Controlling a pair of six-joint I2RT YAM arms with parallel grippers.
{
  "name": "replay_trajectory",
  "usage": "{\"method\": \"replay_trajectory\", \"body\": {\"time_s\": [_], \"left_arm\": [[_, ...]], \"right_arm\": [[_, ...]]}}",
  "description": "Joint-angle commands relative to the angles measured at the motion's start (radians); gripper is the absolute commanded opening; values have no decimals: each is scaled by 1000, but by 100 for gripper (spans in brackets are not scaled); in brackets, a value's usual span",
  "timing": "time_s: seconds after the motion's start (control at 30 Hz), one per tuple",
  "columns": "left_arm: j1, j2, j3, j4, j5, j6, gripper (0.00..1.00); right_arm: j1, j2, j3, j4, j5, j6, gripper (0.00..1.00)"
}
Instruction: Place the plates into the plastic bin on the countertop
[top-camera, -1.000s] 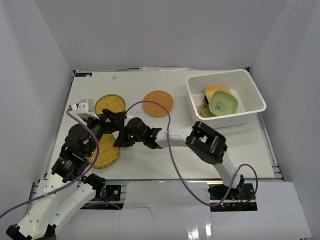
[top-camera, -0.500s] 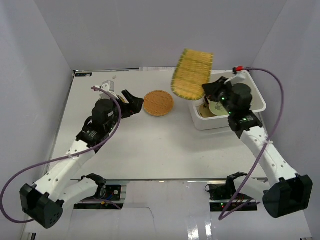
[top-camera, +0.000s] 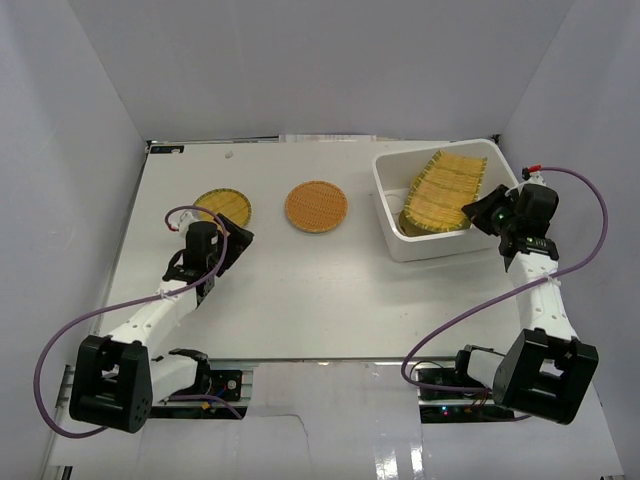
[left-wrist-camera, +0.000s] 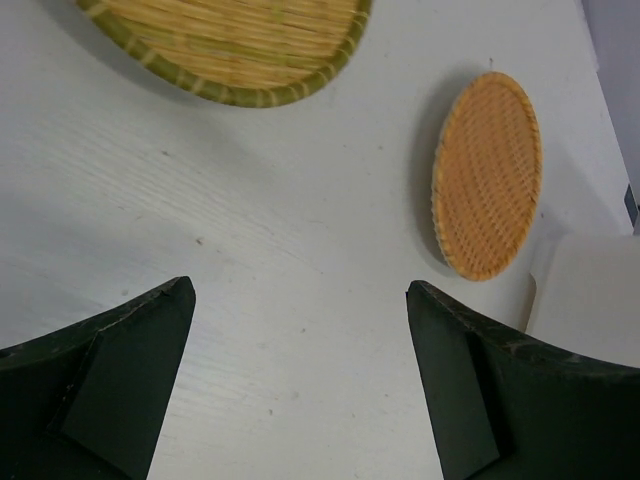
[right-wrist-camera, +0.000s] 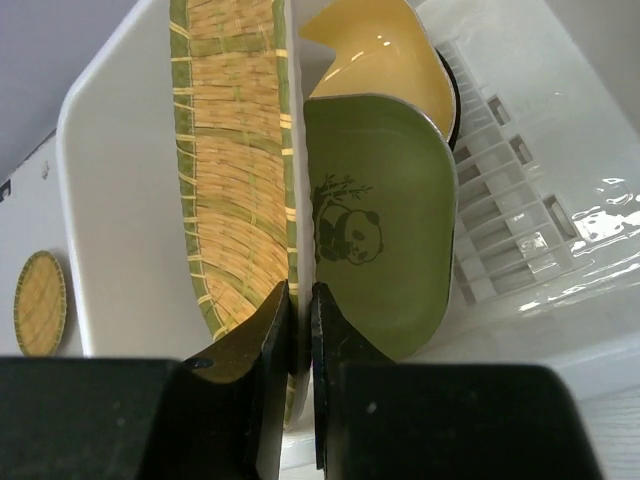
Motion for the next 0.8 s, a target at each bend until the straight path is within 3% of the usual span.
{"method": "replay_trajectory", "body": {"time_s": [0.0, 0.07, 0.13, 0.33, 0.37, 0.5, 0.63, 0.77], "left_arm": [[58, -2, -31, 36, 21, -43, 98], [93, 17, -34, 64, 30, -37, 98], [115, 57, -35, 94, 38, -29, 98], [165, 176, -21, 140, 41, -29, 98], [172, 185, -22, 152, 38, -29, 98], [205, 257, -8, 201, 38, -38, 97], [251, 342, 15, 270, 45, -59, 91], [280, 457, 76, 306, 53, -61, 87]], "right_arm": [[-21, 47, 7, 68, -62, -21, 8], [-29, 76, 16, 69, -62, -21, 9], [-32, 107, 27, 60, -42, -21, 16], [-32, 118, 92, 11, -8, -31, 50], [-32, 95, 95, 10, -11, -31, 70], [-32, 22, 124, -18, -37, -31, 93], [8, -84, 77, 14, -85, -6, 93], [180, -196, -3, 39, -89, -3, 88]]}}
